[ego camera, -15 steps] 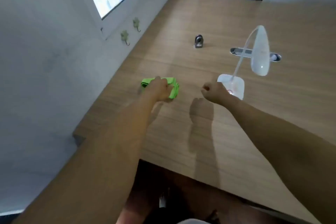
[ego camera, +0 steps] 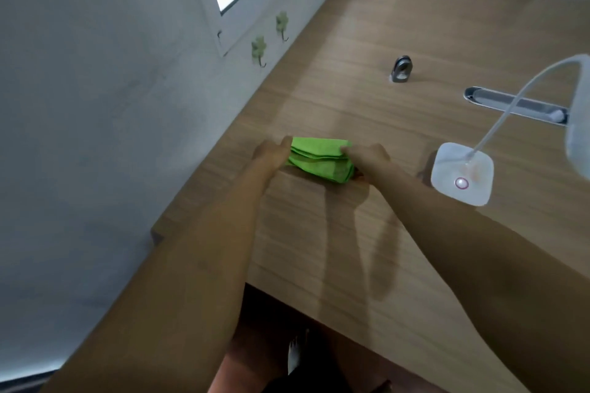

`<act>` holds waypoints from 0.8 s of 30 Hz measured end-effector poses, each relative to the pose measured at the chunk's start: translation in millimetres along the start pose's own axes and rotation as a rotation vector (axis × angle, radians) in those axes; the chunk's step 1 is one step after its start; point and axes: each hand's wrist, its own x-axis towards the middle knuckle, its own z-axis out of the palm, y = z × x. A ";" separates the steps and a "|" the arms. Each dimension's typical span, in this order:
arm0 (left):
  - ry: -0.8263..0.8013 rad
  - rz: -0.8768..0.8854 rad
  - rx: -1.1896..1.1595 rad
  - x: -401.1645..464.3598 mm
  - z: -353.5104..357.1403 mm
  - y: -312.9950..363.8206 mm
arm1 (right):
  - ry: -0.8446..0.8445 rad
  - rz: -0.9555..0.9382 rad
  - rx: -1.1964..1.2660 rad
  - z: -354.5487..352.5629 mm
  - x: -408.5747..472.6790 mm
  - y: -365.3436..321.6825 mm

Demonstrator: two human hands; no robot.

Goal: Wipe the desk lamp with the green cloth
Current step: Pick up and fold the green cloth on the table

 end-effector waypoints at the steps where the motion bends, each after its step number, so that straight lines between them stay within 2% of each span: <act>1: 0.004 -0.027 -0.070 4.0 2.9 0.8 | -0.009 0.017 0.027 2.4 0.5 -1.1; 4: -0.039 -0.120 -0.262 9.5 7.6 2.6 | -0.045 0.094 0.240 5.3 0.9 -1.8; 10: -0.307 -0.276 -0.473 1.5 7.1 11.5 | -0.092 0.197 0.546 -10.1 -4.0 7.7; 16: -0.554 -0.270 -0.417 -24.7 21.6 33.5 | -0.140 0.183 0.933 -53.0 -28.9 35.1; 21: -0.745 -0.248 -0.363 -52.6 61.4 57.0 | 0.047 0.070 1.244 -89.3 -44.8 69.2; 24: -0.843 -0.241 -0.341 -71.8 91.8 71.1 | 0.100 0.014 1.434 -109.9 -54.8 85.0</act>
